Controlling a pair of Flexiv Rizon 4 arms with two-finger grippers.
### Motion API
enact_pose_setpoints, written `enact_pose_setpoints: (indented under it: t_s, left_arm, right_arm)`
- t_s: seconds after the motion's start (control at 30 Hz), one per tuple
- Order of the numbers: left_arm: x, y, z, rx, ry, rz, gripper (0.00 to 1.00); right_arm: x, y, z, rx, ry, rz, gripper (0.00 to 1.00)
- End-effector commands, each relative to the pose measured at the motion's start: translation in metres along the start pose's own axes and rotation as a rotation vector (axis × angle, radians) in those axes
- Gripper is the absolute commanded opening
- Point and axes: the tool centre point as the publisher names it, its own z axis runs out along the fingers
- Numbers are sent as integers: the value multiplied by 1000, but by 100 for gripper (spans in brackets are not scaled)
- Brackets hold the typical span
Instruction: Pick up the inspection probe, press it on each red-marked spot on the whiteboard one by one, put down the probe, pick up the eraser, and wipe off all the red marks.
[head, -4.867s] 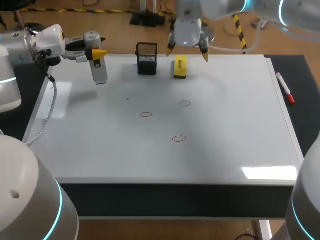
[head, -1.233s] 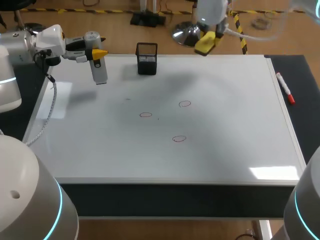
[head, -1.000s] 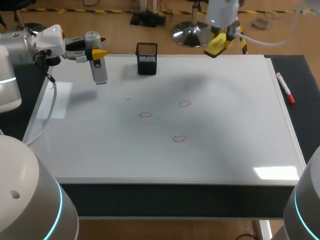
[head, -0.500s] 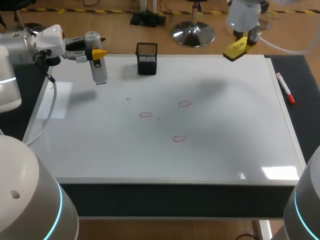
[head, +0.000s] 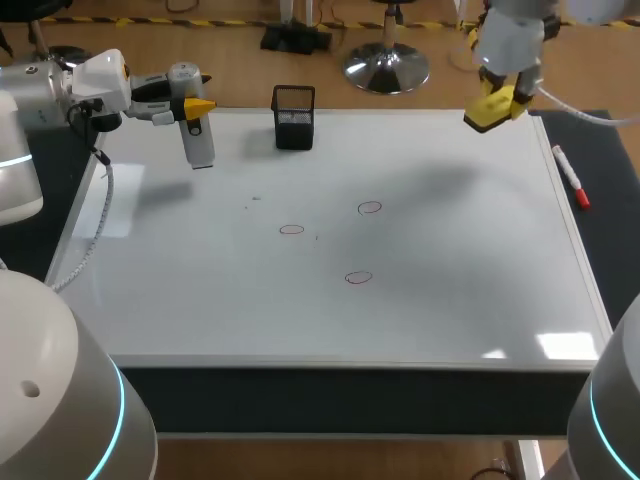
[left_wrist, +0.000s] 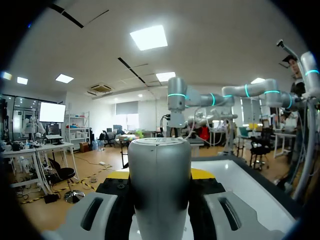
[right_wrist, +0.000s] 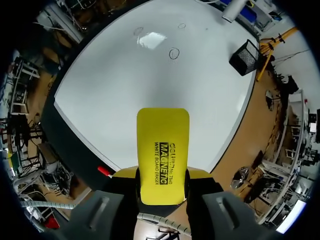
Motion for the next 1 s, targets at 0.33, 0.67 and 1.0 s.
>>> enact_pose_setpoints:
  t_s: [0.33,0.67,1.0]
  left_arm:
    - [1,0,1,3,-5,3,0]
    - [1,0,1,3,-5,3,0]
    - [1,0,1,3,-5,3,0]
  right_arm:
    - [7,-6,18,-19,6,19,0]
    - [7,-5,16,-48,-13,31,0]
    - [7,-5,16,-48,-13,31,0]
